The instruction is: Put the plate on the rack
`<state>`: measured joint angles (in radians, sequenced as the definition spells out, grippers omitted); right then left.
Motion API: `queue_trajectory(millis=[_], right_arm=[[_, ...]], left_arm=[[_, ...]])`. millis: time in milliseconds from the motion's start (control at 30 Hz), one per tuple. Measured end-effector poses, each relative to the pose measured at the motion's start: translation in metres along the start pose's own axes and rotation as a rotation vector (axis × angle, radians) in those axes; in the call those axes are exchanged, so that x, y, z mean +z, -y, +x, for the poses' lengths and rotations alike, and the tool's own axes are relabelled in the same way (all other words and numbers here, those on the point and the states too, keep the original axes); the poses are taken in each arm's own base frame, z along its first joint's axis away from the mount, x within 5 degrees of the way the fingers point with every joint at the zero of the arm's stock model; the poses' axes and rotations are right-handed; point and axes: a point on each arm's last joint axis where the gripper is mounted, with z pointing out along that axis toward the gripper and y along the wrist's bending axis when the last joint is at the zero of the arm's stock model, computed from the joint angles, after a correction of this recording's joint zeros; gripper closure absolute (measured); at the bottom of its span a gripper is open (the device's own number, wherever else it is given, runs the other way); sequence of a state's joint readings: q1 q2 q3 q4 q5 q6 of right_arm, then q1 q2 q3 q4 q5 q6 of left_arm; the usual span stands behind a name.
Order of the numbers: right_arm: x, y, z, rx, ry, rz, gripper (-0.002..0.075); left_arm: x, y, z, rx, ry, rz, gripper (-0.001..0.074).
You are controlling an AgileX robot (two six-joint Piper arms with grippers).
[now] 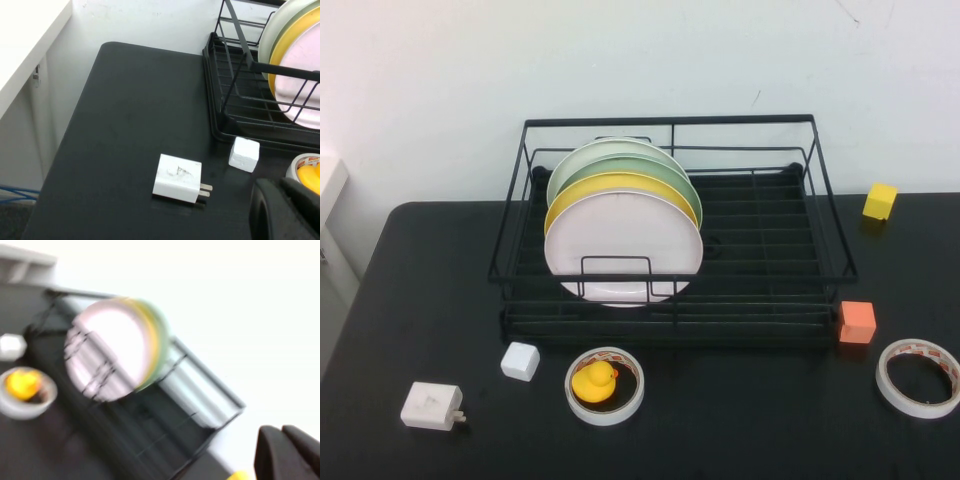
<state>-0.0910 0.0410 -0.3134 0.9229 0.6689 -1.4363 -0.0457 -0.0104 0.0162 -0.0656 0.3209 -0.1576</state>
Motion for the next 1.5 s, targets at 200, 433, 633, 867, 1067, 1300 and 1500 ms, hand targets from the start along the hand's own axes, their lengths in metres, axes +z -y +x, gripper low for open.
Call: queue_trajectory(millis=[200, 433, 633, 867, 1067, 1300, 1500], right_arm=[[-0.001, 0.022, 0.0, 0.118, 0.057, 0.255, 0.0728], [0.0, 0.032, 0.021, 0.225, -0.005, 0.437, 0.0728], [0.009, 0.016, 0.072, 0.342, -0.203, 0.451, 0.0728], [0.012, -0.004, 0.109, 0.468, -0.308, 0.455, 0.0728], [0.011, -0.008, 0.114, 0.492, -0.38, 0.428, 0.0728], [0.009, -0.006, 0.116, 0.486, -0.405, 0.459, 0.0728], [0.008, -0.005, 0.117, 0.514, -0.406, 0.477, 0.0728]], left_arm=[[0.0, 0.0, 0.0, 0.0, 0.0, 0.0, 0.0736], [0.0, 0.0, 0.0, 0.0, 0.0, 0.0, 0.0736], [0.0, 0.0, 0.0, 0.0, 0.0, 0.0, 0.0736], [0.0, 0.0, 0.0, 0.0, 0.001, 0.0, 0.0736], [0.0, 0.0, 0.0, 0.0, 0.001, 0.0, 0.0736], [0.0, 0.0, 0.0, 0.0, 0.001, 0.0, 0.0736], [0.0, 0.0, 0.0, 0.0, 0.001, 0.0, 0.0736]])
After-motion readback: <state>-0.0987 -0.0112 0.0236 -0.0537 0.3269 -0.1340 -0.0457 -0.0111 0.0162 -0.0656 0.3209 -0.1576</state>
